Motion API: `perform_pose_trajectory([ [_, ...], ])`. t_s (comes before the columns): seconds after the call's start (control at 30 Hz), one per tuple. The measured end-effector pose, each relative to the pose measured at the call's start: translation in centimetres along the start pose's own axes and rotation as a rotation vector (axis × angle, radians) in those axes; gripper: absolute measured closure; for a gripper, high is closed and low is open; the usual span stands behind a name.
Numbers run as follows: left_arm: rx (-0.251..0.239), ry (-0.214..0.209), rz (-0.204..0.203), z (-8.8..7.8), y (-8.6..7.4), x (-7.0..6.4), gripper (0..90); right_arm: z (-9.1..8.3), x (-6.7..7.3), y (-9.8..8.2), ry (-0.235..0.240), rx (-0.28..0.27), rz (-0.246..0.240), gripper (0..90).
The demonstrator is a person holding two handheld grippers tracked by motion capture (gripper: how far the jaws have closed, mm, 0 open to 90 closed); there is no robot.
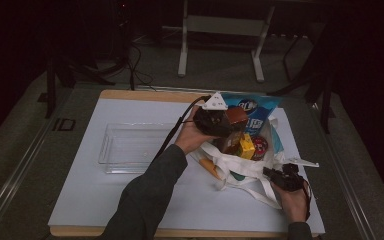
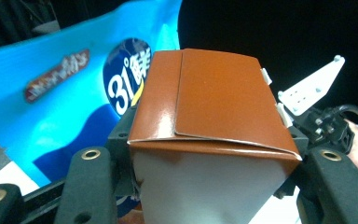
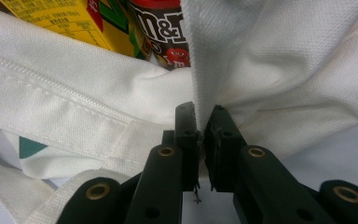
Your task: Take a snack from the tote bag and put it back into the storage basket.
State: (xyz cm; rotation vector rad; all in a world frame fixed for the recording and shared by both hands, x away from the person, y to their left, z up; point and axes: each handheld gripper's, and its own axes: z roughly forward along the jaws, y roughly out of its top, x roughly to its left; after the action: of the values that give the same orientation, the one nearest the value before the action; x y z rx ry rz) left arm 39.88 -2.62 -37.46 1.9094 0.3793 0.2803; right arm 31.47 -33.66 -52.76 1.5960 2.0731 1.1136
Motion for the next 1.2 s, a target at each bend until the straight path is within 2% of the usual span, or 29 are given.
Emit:
perform_pose_trajectory([
  [0.23,-0.058,0.019,-0.02,-1.7,0.7,0.1,43.0,0.0,-0.1,-0.3,0.003,-0.019,-0.004,83.8],
  [0.57,-0.089,0.046,-0.015,-4.9,1.1,0.3,43.0,0.0,-0.1,-0.5,0.0,-0.033,-0.014,83.4],
  [0.9,-0.076,0.072,0.022,-7.3,1.4,0.0,42.9,0.0,-0.2,-0.6,0.006,-0.042,-0.01,82.5],
  [1.03,-0.075,0.088,0.033,-8.4,1.4,0.0,42.9,-0.2,-0.1,-0.3,-0.012,-0.032,-0.004,77.4],
  [1.13,-0.07,0.098,0.041,-9.1,1.3,0.2,42.9,-0.7,-0.3,0.0,-0.024,-0.039,-0.005,68.2],
  [1.17,-0.072,0.102,0.039,-9.4,1.3,0.3,42.9,-0.9,-0.2,0.1,-0.038,-0.044,-0.001,61.9],
  [1.2,-0.074,0.104,0.038,-9.6,1.2,0.4,42.9,-1.1,-0.3,0.2,-0.057,-0.049,0.0,60.7],
])
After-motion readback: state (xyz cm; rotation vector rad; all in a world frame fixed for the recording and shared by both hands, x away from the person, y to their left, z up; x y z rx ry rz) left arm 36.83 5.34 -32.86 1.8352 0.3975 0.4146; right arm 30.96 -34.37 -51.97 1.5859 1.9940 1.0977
